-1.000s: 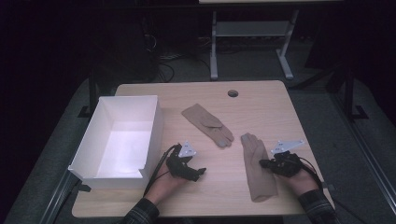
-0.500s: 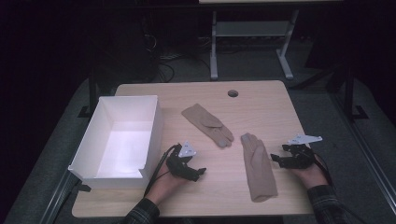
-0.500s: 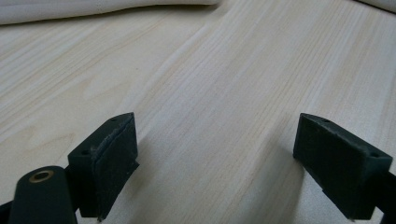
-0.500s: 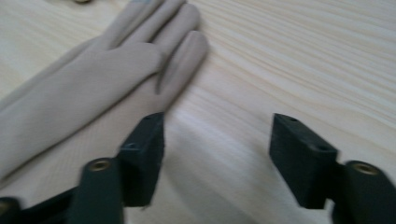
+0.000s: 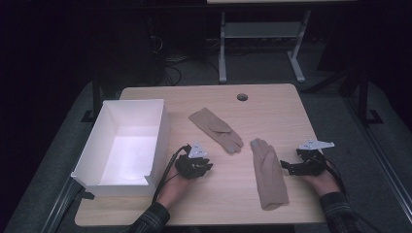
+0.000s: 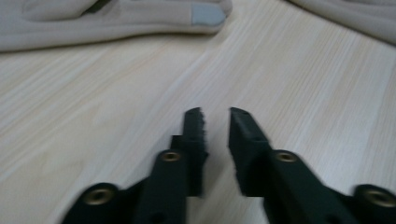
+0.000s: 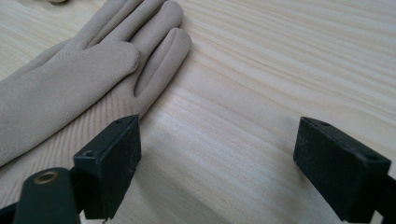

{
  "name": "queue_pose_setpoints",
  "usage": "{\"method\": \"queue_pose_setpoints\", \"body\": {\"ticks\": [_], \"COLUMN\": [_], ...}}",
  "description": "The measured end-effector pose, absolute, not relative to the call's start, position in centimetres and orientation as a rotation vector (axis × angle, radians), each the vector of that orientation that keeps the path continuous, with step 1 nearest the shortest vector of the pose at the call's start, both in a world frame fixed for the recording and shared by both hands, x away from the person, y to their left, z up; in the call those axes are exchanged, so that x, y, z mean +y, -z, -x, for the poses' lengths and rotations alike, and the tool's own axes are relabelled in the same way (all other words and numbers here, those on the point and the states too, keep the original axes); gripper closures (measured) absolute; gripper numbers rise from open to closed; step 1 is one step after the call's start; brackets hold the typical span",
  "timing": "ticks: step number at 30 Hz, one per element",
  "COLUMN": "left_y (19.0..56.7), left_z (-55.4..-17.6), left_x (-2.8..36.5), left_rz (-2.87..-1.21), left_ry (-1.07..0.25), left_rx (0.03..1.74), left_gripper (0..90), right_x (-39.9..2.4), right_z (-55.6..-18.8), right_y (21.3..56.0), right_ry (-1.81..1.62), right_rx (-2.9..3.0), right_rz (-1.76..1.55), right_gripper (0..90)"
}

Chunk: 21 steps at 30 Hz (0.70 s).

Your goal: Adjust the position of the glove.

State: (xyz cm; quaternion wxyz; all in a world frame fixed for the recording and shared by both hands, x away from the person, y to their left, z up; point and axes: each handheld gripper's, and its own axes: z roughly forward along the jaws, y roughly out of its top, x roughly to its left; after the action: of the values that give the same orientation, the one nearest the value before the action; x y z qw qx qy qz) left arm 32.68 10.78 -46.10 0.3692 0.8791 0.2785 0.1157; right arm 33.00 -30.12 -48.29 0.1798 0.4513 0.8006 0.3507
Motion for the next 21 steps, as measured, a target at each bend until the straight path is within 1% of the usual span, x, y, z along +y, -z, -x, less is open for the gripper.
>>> {"method": "queue_pose_setpoints", "body": {"ticks": [1, 2, 3, 8, 21], "left_y": [45.9, 45.6, 45.6, 45.1, 45.0], "left_z": [-32.9, -33.3, -33.3, -35.0, -38.4], "left_x": [10.5, 9.9, 9.9, 8.2, 5.8], "left_rz": [-2.258, -2.261, -2.261, -2.274, -2.233], "left_ry": [-0.288, -0.275, -0.275, -0.283, -0.248], "left_rx": [0.714, 0.714, 0.714, 0.685, 0.647], "left_gripper": [77.3, 85.6, 89.1, 89.4, 89.5], "right_x": [-30.1, -30.1, -30.1, -30.1, -30.1], "right_z": [-33.0, -33.0, -33.0, -33.0, -33.0], "right_y": [48.3, 48.3, 48.3, 48.3, 48.3], "right_ry": [-0.991, -0.991, -0.991, -0.992, -0.993], "right_rx": [2.263, 2.263, 2.263, 2.262, 2.260], "right_rz": [-1.275, -1.275, -1.275, -1.279, -1.280], "right_gripper": [14.5, 14.5, 14.5, 14.5, 14.5]}}
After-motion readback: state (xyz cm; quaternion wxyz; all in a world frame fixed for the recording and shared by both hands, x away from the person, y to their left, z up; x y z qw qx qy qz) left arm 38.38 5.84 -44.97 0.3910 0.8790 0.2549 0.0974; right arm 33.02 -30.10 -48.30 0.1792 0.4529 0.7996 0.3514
